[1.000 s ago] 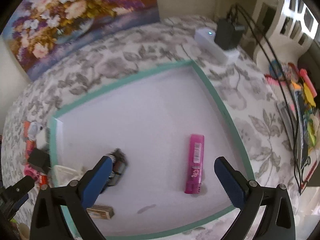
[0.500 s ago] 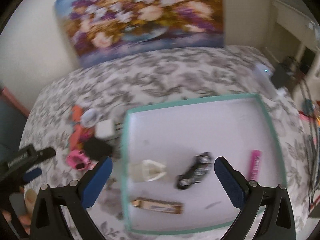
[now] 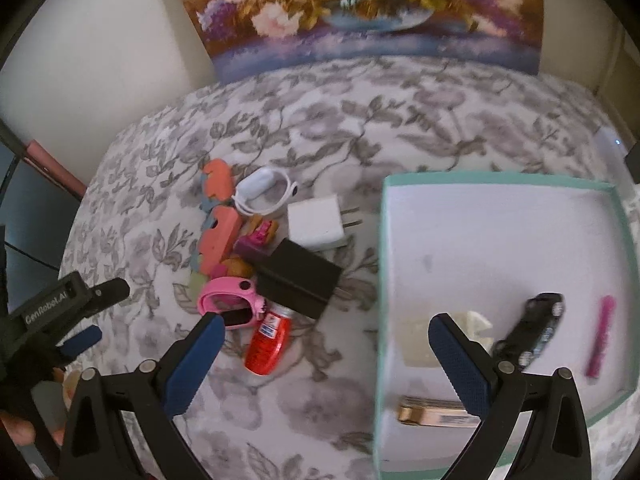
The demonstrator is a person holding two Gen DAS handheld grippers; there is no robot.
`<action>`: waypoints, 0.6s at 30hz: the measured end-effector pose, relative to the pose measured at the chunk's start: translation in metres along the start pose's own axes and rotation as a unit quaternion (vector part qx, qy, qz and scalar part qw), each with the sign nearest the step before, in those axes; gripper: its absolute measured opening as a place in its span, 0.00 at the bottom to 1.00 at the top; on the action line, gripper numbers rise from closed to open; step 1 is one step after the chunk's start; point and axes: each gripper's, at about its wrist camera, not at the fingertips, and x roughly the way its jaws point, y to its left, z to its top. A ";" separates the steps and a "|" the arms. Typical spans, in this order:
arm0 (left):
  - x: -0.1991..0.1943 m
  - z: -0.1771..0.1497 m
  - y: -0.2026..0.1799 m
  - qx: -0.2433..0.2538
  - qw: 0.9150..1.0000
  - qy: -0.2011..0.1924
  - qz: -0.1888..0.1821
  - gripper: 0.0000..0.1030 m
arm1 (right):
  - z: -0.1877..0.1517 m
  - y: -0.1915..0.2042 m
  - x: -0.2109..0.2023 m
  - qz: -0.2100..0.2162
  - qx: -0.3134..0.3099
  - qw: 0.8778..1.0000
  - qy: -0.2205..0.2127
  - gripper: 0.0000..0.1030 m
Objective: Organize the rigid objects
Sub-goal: 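Move the left gripper to the pile and grasp the pink watch band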
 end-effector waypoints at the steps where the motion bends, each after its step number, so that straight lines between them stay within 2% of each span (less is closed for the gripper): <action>1: 0.003 0.001 -0.001 0.002 1.000 0.003 -0.001 0.87 | 0.003 0.001 0.004 -0.001 0.005 1.000 0.002 1.00; 11: 0.031 -0.006 -0.041 0.064 0.997 0.032 -0.010 0.87 | 0.036 -0.009 0.016 -0.008 0.069 0.998 0.005 1.00; 18: 0.042 -0.012 -0.060 0.081 0.996 0.032 -0.017 0.87 | 0.046 -0.014 0.028 -0.022 0.074 0.997 0.022 1.00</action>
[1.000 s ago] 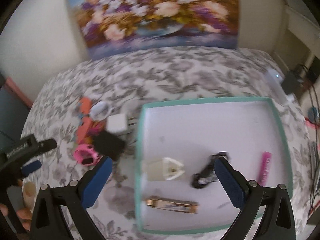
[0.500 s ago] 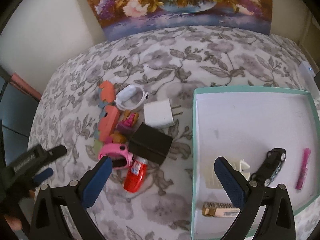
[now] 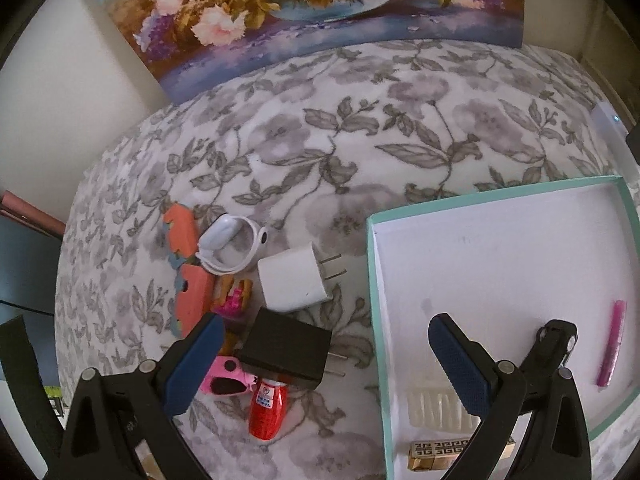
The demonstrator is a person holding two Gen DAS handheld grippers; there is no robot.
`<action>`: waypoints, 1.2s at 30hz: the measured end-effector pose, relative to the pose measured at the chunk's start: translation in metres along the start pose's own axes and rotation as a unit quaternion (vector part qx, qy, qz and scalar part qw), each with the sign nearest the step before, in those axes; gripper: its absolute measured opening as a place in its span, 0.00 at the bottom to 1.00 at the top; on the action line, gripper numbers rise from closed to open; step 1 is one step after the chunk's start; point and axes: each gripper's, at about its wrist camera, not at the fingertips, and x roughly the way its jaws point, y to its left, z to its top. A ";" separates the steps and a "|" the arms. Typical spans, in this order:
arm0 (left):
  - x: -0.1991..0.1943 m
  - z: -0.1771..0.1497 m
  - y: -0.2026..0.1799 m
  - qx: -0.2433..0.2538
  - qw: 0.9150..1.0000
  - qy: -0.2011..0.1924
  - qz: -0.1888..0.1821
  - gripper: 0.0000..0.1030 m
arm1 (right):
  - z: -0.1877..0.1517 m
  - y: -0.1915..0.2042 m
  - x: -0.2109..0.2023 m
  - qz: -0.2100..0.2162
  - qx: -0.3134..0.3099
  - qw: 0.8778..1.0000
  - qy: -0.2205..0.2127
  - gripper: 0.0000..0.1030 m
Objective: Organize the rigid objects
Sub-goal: 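Move the left gripper to the pile and grasp the pink watch band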
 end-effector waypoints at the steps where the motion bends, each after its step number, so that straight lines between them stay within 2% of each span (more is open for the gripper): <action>1: 0.000 0.000 -0.001 0.002 1.000 -0.001 -0.001 0.87 | 0.000 0.000 0.001 -0.004 -0.001 1.000 0.001 1.00; 5: 0.001 0.000 -0.008 0.005 1.000 -0.001 -0.019 0.87 | 0.002 -0.006 -0.003 -0.016 -0.001 1.000 -0.001 1.00; 10: -0.003 -0.002 -0.018 0.019 0.999 -0.012 -0.028 0.87 | 0.003 -0.015 -0.013 -0.013 0.012 1.000 -0.007 1.00; 13: 0.002 -0.005 -0.029 0.035 0.999 -0.004 -0.038 0.87 | 0.004 -0.018 -0.016 -0.007 0.016 1.000 -0.007 1.00; 18: 0.009 -0.011 -0.042 0.060 0.998 0.001 -0.022 0.87 | 0.004 -0.022 -0.012 -0.008 0.016 1.000 0.003 1.00; 26: 0.016 -0.012 -0.040 0.050 0.998 0.007 -0.028 0.87 | 0.004 -0.022 -0.011 -0.003 0.016 1.000 0.008 1.00; 30: 0.019 -0.014 -0.039 0.045 0.998 0.017 -0.047 0.68 | 0.004 -0.021 -0.010 -0.004 0.015 1.000 0.010 1.00; 36: 0.014 -0.019 -0.035 0.041 0.998 0.019 -0.047 0.68 | 0.003 -0.018 -0.007 -0.002 0.007 1.000 0.014 1.00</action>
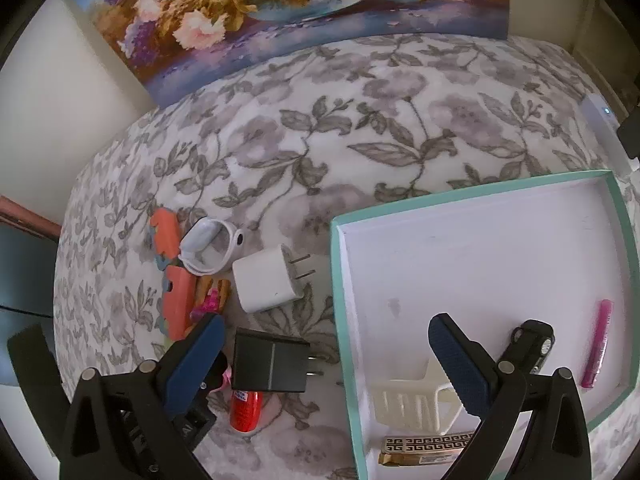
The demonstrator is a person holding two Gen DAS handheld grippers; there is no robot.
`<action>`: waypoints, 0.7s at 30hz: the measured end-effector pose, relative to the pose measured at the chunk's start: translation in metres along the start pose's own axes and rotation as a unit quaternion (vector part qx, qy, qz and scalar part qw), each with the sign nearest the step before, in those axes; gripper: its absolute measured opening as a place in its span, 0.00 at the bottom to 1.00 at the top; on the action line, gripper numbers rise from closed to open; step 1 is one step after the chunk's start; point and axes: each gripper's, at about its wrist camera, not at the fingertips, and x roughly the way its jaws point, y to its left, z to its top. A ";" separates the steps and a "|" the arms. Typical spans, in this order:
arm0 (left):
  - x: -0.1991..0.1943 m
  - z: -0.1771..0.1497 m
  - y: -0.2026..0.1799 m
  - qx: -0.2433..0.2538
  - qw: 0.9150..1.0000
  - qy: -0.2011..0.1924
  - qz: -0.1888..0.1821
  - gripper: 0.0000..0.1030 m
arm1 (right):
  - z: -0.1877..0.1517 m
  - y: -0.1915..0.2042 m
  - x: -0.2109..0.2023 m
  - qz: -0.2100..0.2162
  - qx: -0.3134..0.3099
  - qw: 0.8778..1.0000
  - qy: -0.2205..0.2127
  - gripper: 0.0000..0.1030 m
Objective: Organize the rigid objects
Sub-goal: 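Move the left gripper to the pile and grasp the pink watch band, then grasp the black charger with the right gripper while the left holds the band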
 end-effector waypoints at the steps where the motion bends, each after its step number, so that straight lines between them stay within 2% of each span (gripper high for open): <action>1: -0.003 0.001 0.003 -0.004 1.000 -0.001 0.007 0.68 | 0.000 0.001 0.000 0.002 -0.002 1.000 0.001 1.00; 7: -0.021 0.006 0.020 -0.033 0.999 -0.018 0.023 0.68 | -0.004 0.014 0.007 0.031 -0.020 0.999 0.007 1.00; 12: -0.035 0.012 0.044 -0.068 0.997 -0.037 0.029 0.68 | -0.010 0.023 0.012 0.080 -0.026 0.996 0.008 0.99; 16: -0.042 0.014 0.060 -0.091 0.995 -0.043 0.021 0.68 | -0.016 0.028 0.022 0.078 -0.032 0.996 0.021 0.82; 21: -0.045 0.017 0.060 -0.096 0.994 -0.051 0.016 0.68 | -0.023 0.031 0.034 0.067 -0.042 0.996 0.035 0.70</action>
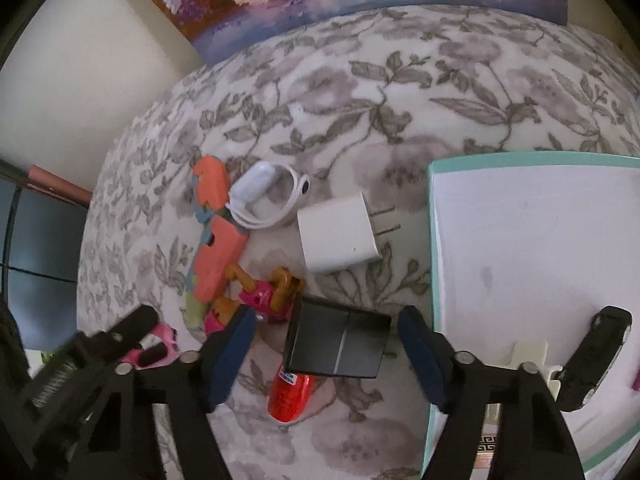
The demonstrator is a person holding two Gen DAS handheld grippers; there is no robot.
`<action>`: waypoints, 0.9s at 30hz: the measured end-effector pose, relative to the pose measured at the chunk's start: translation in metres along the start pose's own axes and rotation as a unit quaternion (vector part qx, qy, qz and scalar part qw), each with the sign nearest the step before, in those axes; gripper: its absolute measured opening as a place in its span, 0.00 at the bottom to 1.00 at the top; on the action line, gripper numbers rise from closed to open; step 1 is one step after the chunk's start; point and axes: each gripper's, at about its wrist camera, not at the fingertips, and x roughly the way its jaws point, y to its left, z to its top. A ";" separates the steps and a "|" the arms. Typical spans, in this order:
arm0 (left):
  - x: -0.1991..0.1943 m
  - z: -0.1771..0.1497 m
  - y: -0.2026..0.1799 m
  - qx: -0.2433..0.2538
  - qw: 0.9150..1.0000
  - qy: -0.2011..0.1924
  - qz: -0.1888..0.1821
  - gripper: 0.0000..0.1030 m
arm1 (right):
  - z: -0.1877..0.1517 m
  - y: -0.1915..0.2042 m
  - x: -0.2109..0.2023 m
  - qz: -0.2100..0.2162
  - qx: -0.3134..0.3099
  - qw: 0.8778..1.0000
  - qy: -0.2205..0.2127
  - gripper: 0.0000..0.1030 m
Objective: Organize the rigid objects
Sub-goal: 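Grasp the black charger with the right gripper while the left holds the band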
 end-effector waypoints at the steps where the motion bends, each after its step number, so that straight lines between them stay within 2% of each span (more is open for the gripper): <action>1: 0.000 0.000 -0.001 0.000 1.000 0.000 -0.001 0.68 | -0.001 0.000 0.001 -0.002 -0.003 1.000 0.002 0.70; 3: 0.000 -0.001 -0.002 0.001 1.000 0.002 -0.002 0.68 | -0.003 0.002 0.003 -0.007 -0.010 1.000 0.003 0.70; 7: 0.001 -0.002 -0.002 -0.001 1.000 0.005 -0.004 0.68 | -0.006 0.001 0.013 -0.021 -0.012 1.000 0.009 0.60; 14: 0.006 -0.002 -0.001 -0.003 1.000 0.013 -0.004 0.68 | -0.008 0.002 0.014 -0.028 -0.024 0.999 -0.003 0.60; 27: 0.002 -0.003 -0.003 -0.003 1.000 0.008 -0.004 0.68 | -0.012 -0.001 0.016 -0.014 -0.014 1.000 0.014 0.59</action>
